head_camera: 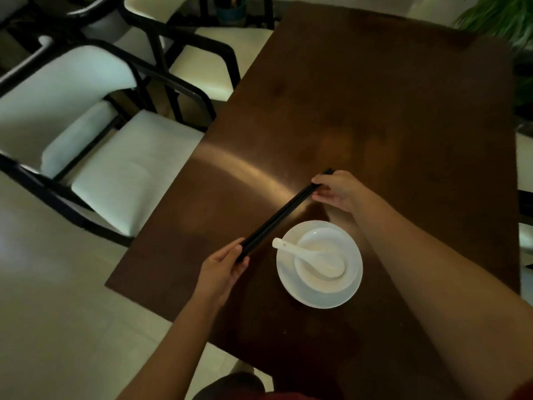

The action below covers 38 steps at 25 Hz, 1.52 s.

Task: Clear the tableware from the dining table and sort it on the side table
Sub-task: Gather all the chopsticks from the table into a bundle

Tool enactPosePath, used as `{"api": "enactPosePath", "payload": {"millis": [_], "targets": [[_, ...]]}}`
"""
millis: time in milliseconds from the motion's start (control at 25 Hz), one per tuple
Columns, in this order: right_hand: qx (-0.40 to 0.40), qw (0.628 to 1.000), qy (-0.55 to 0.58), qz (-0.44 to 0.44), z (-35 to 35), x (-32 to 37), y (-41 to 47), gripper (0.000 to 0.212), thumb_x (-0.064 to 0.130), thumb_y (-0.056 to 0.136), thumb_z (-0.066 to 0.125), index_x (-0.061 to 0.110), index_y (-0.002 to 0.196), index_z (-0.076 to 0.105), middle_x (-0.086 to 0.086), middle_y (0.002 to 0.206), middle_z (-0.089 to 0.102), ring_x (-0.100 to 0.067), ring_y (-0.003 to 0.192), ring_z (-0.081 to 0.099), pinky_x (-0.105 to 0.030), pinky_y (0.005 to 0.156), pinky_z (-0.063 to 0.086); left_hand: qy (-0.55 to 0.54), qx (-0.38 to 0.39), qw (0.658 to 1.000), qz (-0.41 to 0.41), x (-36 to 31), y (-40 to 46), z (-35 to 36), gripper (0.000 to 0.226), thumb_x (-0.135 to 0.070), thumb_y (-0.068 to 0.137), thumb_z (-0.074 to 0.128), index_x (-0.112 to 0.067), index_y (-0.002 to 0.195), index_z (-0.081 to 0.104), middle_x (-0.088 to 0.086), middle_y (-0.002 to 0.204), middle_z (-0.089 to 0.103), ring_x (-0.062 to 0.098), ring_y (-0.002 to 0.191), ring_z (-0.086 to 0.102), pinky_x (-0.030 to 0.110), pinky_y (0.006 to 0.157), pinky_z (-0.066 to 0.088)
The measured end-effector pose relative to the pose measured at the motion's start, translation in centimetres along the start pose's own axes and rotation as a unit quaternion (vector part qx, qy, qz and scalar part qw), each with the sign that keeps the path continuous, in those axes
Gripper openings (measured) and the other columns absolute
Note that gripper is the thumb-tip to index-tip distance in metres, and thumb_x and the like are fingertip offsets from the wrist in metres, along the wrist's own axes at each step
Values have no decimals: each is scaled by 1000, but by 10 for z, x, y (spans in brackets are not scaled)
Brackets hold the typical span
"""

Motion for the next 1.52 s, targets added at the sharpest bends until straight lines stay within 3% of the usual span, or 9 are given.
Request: {"api": "enactPosePath", "payload": {"millis": [160, 320, 640, 800, 920, 1000, 1160, 1360, 1520], "targets": [[23, 997, -63, 50, -7, -18, 16, 22, 1, 83, 65, 1, 103, 55, -14, 97, 65, -21, 79, 68, -23, 50, 57, 9, -22, 999, -27, 34, -9, -6, 21, -6, 89, 55, -14, 105, 67, 8, 109, 61, 21, 95, 64, 22, 66, 58], [43, 989, -118, 72, -12, -37, 23, 8, 4, 85, 64, 3, 90, 58, -12, 88, 68, -19, 76, 68, -24, 52, 57, 53, -32, 997, -52, 66, -28, -7, 25, -2, 88, 55, -12, 108, 66, 8, 101, 67, 20, 88, 69, 26, 69, 58], [-50, 967, -245, 41, -21, -49, 30, 24, 23, 83, 65, 1, 92, 62, -12, 80, 64, -13, 51, 48, -25, 47, 34, 97, -24, 993, -61, 80, -38, 4, 27, 0, 87, 56, -17, 105, 67, 10, 100, 71, 21, 90, 70, 25, 66, 56], [-39, 979, -196, 43, -23, -51, 26, 27, 20, 83, 65, -2, 101, 65, -20, 102, 70, -12, 51, 50, -24, 45, 33, 65, 2, 995, -73, 81, -36, 3, 26, -4, 88, 56, -18, 109, 64, 10, 104, 70, 21, 92, 70, 27, 67, 58], [-43, 984, -166, 37, -23, -52, 21, 26, 18, 84, 66, -1, 102, 65, -19, 95, 70, -13, 52, 51, -23, 46, 35, 67, 20, 995, -75, 80, -32, -1, 32, -7, 87, 59, -25, 114, 59, 8, 105, 68, 21, 98, 66, 33, 77, 56], [-46, 989, -138, 31, -25, -52, 18, 27, 19, 85, 65, -1, 103, 65, -14, 87, 68, -13, 54, 53, -23, 49, 37, 103, 25, 992, -66, 74, -28, -6, 32, -9, 87, 58, -21, 117, 58, 7, 108, 66, 20, 101, 63, 35, 83, 53], [-93, 986, -141, 6, -53, -56, 3, 24, 21, 91, 57, 3, 106, 60, -14, 99, 65, -14, 62, 56, -24, 58, 43, 215, 15, 976, -19, 42, -2, -16, 24, -13, 92, 52, -14, 114, 60, 7, 102, 67, 17, 91, 65, 28, 77, 53], [-144, 973, -179, -3, -92, -84, -19, 19, 18, 96, 47, 5, 105, 58, -18, 108, 66, -13, 63, 54, -24, 58, 42, 367, 97, 925, -18, 17, 34, 19, 26, -19, 95, 48, -15, 118, 57, 3, 103, 66, 14, 90, 65, 27, 78, 52], [-203, 965, -163, 19, -113, -111, -47, 16, 18, 96, 45, 10, 101, 58, -17, 110, 64, -21, 82, 58, -32, 70, 49, 380, 101, 919, 33, -3, 57, 53, 29, -19, 96, 45, -10, 120, 56, 10, 111, 64, 21, 97, 63, 33, 83, 53]]}}
Point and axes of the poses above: each hand's wrist, its own y-axis towards the middle knuckle, its own z-axis out of the palm, x = y × z, the point moved 3 cm from there along y, towards the middle knuckle
